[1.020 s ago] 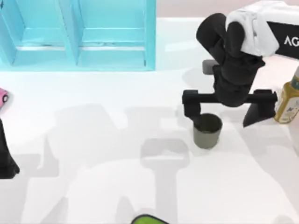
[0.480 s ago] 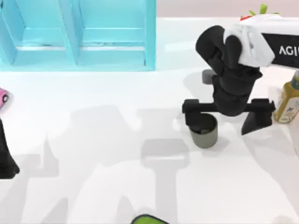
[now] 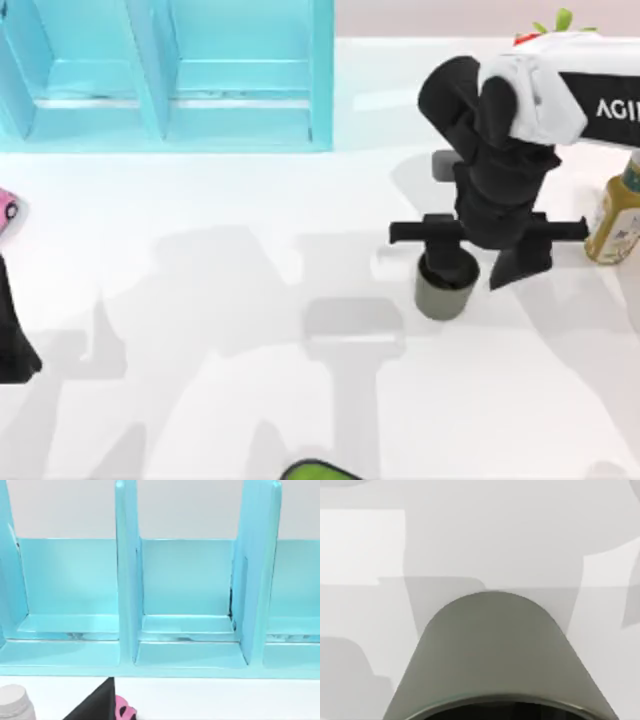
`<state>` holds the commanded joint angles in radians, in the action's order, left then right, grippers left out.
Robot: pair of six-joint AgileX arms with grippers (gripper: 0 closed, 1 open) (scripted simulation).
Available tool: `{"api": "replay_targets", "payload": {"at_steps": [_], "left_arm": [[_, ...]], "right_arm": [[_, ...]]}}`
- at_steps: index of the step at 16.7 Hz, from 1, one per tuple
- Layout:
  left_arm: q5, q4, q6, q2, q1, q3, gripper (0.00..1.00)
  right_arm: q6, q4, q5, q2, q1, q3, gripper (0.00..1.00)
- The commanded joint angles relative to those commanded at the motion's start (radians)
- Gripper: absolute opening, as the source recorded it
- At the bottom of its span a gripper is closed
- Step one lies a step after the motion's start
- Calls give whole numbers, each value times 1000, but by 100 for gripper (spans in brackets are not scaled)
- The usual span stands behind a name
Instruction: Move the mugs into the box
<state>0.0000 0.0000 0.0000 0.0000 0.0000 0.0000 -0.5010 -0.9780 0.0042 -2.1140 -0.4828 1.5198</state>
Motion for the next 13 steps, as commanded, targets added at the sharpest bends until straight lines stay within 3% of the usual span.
{"api": "replay_targets", "payload": {"at_steps": [3, 4, 13], "left_arm": [[0, 0, 0, 0, 0, 0, 100], [0, 0, 0, 0, 0, 0, 100], [0, 0, 0, 0, 0, 0, 100]], "right_arm": [[0, 0, 0, 0, 0, 0, 2], [0, 0, 0, 0, 0, 0, 0], [1, -2, 0, 3, 3, 1, 0]]}}
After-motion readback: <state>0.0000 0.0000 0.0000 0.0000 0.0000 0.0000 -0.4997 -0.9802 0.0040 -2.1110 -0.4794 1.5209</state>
